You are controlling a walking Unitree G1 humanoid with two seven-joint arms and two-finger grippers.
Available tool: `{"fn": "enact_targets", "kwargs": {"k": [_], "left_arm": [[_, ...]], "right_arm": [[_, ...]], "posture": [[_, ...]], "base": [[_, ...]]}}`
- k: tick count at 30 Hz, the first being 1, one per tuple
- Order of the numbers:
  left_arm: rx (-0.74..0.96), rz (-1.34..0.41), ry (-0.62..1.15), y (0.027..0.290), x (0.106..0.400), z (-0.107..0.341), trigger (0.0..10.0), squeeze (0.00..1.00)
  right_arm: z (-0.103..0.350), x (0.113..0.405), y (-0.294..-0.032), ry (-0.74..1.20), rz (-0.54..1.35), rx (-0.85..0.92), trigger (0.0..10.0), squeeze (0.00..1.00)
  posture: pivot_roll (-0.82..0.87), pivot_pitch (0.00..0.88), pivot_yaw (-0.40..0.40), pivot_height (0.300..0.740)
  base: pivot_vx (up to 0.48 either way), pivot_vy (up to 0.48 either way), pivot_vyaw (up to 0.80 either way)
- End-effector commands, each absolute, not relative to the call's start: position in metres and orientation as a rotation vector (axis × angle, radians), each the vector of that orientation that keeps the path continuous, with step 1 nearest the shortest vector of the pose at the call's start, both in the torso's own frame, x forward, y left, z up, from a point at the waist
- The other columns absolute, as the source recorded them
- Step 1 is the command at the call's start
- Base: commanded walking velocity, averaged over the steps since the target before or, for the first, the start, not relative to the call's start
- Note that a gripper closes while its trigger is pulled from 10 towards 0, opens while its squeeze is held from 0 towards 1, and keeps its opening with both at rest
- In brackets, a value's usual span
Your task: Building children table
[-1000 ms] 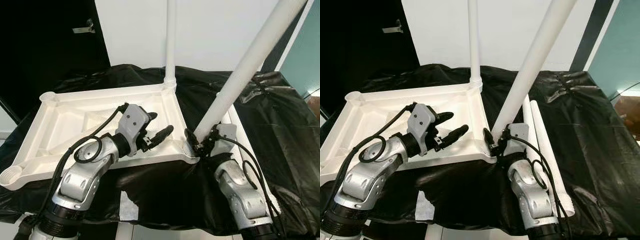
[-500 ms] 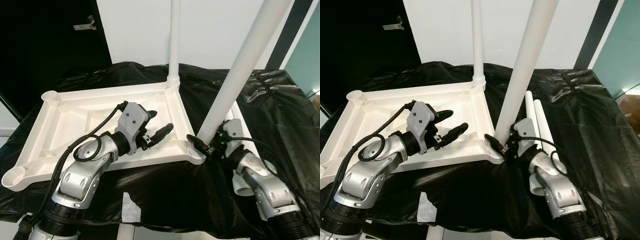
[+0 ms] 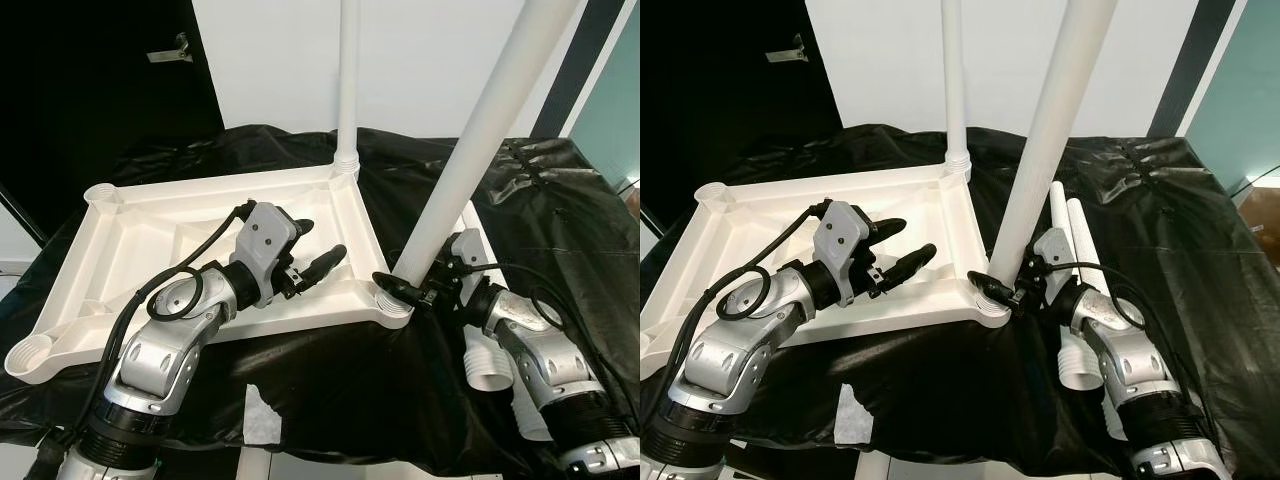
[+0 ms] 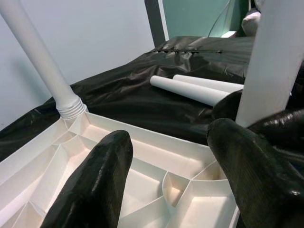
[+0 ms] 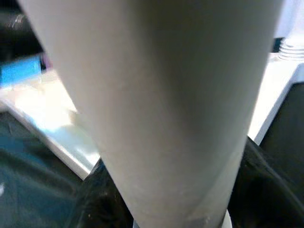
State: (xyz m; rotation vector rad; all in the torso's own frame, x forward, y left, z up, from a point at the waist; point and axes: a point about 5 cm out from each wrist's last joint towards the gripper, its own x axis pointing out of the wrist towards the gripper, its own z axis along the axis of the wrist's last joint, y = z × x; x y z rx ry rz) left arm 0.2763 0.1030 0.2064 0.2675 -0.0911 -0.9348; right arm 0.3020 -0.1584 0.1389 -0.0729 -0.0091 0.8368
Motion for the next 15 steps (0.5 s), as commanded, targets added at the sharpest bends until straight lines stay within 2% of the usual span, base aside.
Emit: {"fn": "enact_targets", "kwargs": {"k": [1,4,6,10,15], "left_arm": [[0.276,-0.949,-0.085,0.107,0.275,0.209,10.0,0.0],[0.276,-0.949,-0.083,0.107,0.275,0.208,10.0,0.0],[0.274,-0.957,-0.08,0.105,0.274,0.206,10.0,0.0],[0.27,-0.962,-0.081,0.103,0.274,0.206,10.0,0.0],[0.266,-0.967,-0.077,0.102,0.274,0.204,10.0,0.0]], "right_arm": [[0.117,0.3,-0.166,0.109,0.776,-0.022,10.0,0.0],[0.116,0.302,-0.167,0.114,0.751,-0.021,10.0,0.0],[0.119,0.305,-0.163,0.107,0.722,0.082,10.0,0.0],[0.116,0.306,-0.161,0.116,0.705,0.112,10.0,0.0],[0.107,0.302,-0.16,0.131,0.742,-0.086,10.0,0.0]], "posture": [[-0.02,0.028,0.033,0.74],[-0.03,0.029,0.034,0.74],[-0.03,0.027,0.031,0.74],[-0.02,0.029,0.03,0.74],[-0.02,0.026,0.028,0.74]], "base": [[0.0,0.0,0.0],[0.0,0.0,0.0],[0.0,0.0,0.0],[0.0,0.0,0.0],[0.0,0.0,0.0]]}}
